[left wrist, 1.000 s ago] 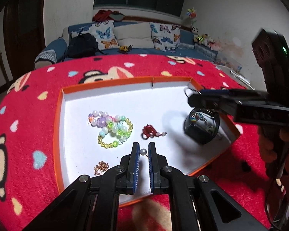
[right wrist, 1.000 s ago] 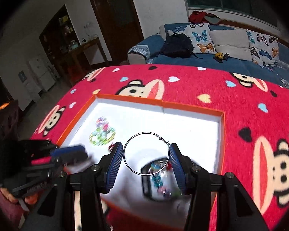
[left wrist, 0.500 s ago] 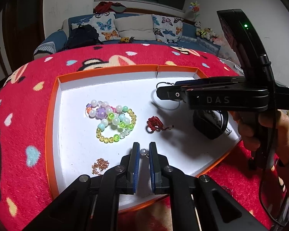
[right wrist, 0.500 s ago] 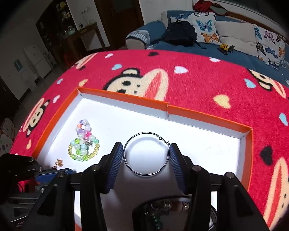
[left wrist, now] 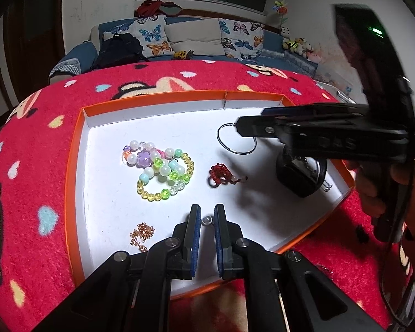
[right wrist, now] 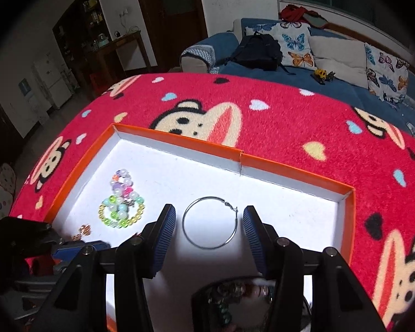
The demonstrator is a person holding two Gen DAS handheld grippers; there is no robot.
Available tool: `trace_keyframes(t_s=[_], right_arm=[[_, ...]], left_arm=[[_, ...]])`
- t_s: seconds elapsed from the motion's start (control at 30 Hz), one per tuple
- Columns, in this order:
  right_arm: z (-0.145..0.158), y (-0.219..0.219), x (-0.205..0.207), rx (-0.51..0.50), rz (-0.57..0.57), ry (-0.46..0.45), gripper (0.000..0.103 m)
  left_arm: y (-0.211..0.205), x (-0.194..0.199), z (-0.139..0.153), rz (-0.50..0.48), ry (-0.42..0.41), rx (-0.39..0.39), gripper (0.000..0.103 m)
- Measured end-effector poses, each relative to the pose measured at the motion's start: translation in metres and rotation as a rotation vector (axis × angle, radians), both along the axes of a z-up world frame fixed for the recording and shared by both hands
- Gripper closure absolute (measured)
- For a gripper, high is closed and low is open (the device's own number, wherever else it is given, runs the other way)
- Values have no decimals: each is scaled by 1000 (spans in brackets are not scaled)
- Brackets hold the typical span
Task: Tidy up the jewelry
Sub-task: 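Carry both over the tray and open the left tool while the right tool releases the hoop, then grasp the second silver hoop with the right tool while the left tool grasps another pearl stud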
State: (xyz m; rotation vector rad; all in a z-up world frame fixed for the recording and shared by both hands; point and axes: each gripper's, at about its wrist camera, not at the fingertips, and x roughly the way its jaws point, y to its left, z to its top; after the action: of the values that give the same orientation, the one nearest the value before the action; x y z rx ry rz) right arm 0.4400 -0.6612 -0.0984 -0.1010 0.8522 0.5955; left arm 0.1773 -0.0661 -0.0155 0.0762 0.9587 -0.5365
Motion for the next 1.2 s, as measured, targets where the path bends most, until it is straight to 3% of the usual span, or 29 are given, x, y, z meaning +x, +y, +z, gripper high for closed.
trace_keyframes(t_s=[0.27, 0.47, 0.5, 0.6, 0.63, 0.8, 0.97, 1.2], right_arm=[[19, -22, -57, 26, 13, -64, 47], [14, -40, -106, 82, 4, -51, 47], [10, -42, -116, 89, 8, -41, 47], [-2, -41, -136, 90, 25, -11, 47], [-8, -39, -142, 86, 34, -3, 47], [-21, -30, -157, 65, 58, 7, 47], [-28, -21, -156, 26, 76, 0, 47], [-33, -10, -157, 16, 110, 2, 47]], left_arm=[[14, -25, 20, 30, -28, -36, 92], [29, -64, 28, 40, -49, -37, 90], [32, -71, 28, 43, -47, -39, 85], [43, -94, 28, 60, -56, -41, 57], [46, -100, 28, 62, -63, -41, 55], [56, -131, 25, 55, -65, -42, 55], [54, -156, 16, 34, -83, 11, 55], [47, -171, 8, -2, -102, 52, 55]])
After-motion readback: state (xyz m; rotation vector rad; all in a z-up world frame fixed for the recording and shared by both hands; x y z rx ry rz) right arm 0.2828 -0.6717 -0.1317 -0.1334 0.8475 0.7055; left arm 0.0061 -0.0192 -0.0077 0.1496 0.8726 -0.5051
